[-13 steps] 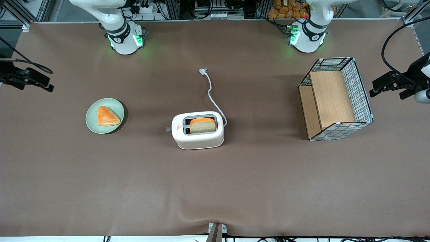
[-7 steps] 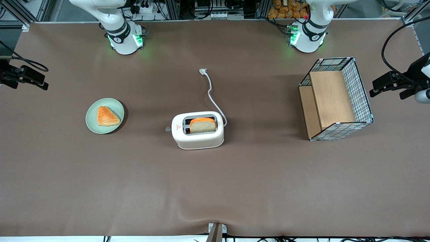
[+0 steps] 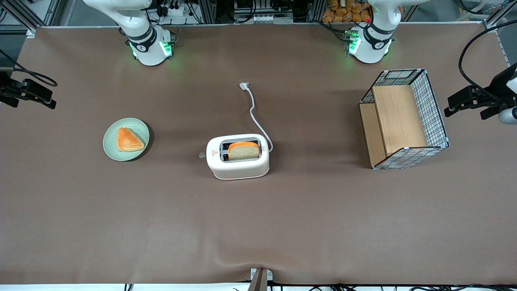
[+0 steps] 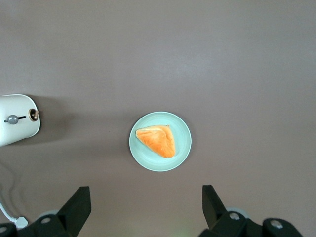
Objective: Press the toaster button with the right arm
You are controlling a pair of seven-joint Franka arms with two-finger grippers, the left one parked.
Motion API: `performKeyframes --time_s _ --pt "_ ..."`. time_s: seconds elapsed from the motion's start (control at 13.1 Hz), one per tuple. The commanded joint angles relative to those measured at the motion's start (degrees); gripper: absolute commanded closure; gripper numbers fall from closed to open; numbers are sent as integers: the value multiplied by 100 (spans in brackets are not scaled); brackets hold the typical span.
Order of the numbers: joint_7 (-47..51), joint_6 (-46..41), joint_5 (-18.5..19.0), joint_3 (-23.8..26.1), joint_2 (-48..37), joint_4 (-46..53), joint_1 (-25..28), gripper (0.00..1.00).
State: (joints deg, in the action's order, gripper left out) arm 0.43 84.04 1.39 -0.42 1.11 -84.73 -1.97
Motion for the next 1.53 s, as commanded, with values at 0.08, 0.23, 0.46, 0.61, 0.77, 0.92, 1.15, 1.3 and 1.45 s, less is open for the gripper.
performKeyframes --time_s 0.08,0.23,0.46,0.61,0.77,0.92,1.15,1.3,1.45 --pt "402 -71 98 60 30 141 -40 0" --pt "599 -72 19 42 30 141 -75 0" --pt "502 -72 28 42 30 141 -76 0" --pt "467 -89 28 42 21 124 -76 0" --pt "380 -98 28 24 3 89 -67 0" --pt "108 -72 28 -80 -6 71 -58 0" --pt "107 -89 28 -90 3 71 -40 0" --pt "124 -89 19 -90 3 71 -40 0" --pt "142 -89 19 -99 12 71 -58 0"
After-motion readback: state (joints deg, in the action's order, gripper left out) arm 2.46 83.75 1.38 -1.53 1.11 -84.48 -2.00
